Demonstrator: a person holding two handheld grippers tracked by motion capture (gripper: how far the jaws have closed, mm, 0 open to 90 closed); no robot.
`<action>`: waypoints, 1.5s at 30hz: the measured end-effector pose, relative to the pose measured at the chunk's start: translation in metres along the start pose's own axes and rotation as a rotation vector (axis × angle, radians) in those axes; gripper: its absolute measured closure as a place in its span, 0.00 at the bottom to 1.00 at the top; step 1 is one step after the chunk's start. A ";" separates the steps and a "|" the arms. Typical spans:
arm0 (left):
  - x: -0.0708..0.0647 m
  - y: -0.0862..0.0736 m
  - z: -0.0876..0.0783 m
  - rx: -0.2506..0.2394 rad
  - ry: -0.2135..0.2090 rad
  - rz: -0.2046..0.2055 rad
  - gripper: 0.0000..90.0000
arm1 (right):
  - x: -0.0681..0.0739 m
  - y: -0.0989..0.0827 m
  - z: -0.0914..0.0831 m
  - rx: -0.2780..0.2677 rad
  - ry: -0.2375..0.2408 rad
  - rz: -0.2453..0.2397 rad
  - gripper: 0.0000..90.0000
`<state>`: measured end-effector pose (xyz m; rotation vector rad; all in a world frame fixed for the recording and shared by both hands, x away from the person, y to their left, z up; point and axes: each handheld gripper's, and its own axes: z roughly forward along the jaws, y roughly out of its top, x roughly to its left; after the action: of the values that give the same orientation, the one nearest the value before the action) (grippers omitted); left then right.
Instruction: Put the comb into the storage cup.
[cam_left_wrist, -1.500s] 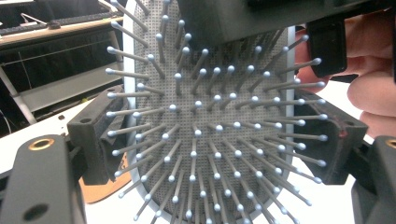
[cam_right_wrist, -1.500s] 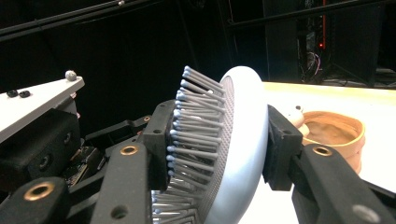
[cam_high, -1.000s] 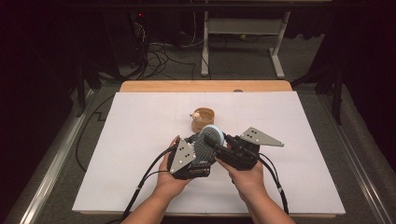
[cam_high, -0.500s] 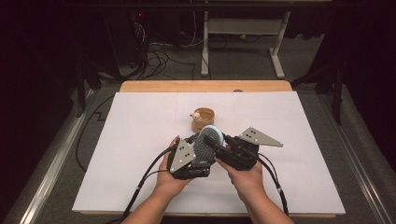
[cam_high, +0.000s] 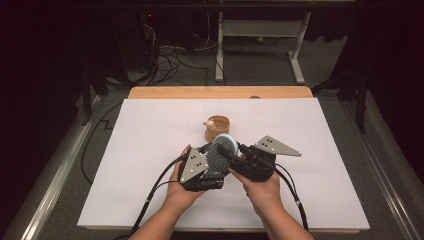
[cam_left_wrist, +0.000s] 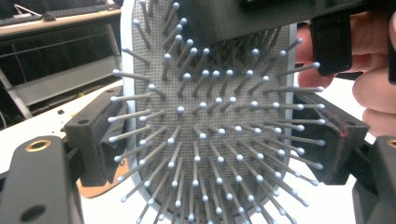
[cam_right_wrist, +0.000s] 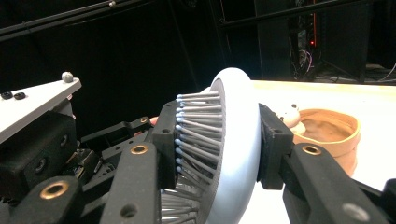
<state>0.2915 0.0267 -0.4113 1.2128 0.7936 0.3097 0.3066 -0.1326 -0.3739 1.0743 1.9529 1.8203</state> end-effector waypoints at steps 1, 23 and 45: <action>0.000 0.000 0.000 0.000 -0.001 -0.002 0.22 | 0.000 0.000 0.000 0.000 0.000 -0.002 0.68; 0.004 0.001 -0.002 0.036 -0.010 -0.053 0.06 | -0.002 0.004 -0.004 -0.020 -0.008 -0.011 0.67; 0.020 0.004 -0.025 0.044 -0.033 -0.095 0.00 | -0.011 0.010 -0.013 -0.052 -0.049 -0.030 0.67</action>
<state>0.2892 0.0583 -0.4185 1.2144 0.8304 0.1946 0.3092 -0.1498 -0.3652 1.0585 1.8732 1.8013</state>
